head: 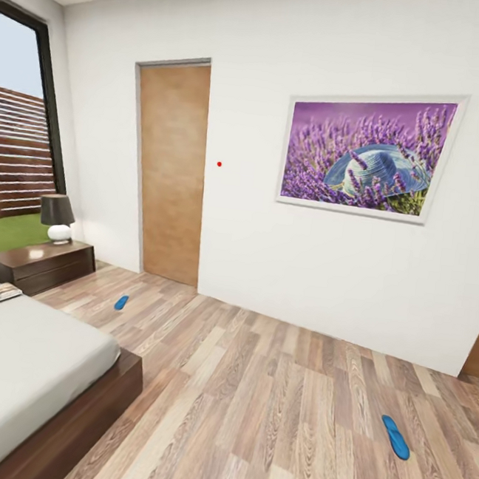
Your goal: In the bedroom, move the book from the bed onto either nightstand, and place the two sandals side by side next to the bed.
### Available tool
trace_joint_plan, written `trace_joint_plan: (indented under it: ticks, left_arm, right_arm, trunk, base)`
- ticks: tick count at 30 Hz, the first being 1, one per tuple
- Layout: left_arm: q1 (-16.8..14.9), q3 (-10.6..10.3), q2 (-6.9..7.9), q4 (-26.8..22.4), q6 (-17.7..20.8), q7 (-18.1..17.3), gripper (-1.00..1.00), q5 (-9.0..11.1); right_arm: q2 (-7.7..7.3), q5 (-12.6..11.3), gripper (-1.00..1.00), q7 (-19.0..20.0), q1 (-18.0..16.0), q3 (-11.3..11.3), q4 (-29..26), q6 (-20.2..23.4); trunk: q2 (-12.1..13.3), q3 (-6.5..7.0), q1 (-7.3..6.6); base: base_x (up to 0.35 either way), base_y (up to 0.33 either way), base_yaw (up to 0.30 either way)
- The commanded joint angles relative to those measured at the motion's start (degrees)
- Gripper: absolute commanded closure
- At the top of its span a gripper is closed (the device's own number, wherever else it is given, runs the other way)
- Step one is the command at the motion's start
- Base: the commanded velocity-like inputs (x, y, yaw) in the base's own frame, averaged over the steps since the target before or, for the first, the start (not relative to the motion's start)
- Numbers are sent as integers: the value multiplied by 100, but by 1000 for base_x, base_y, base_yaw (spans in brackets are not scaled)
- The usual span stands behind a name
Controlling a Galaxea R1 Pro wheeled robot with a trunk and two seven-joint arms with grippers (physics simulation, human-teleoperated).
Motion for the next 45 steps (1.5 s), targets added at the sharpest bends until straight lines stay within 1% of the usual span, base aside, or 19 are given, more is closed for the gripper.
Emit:
trace_joint_plan:
  ticks: [1, 22, 45]
  left_arm:
    - [-2, 1, 0, 3, -17, -3, -100, 3]
    - [-4, 1, 0, 4, -17, -3, -100, 3]
    - [-2, 1, 0, 8, -17, -3, -100, 3]
  right_arm:
    - [1, -59, -100, 34, -2, -13, 4, -9]
    - [2, -52, -100, 25, -4, -13, 4, -16]
    - [2, -51, -100, 16, -3, -13, 4, -19]
  trunk:
    - [-3, -6, 0]
    - [-3, -6, 0]
    - [-3, -6, 0]
  base:
    - [0, 0, -260]
    - [0, 0, -236]
    - [0, 0, -207]
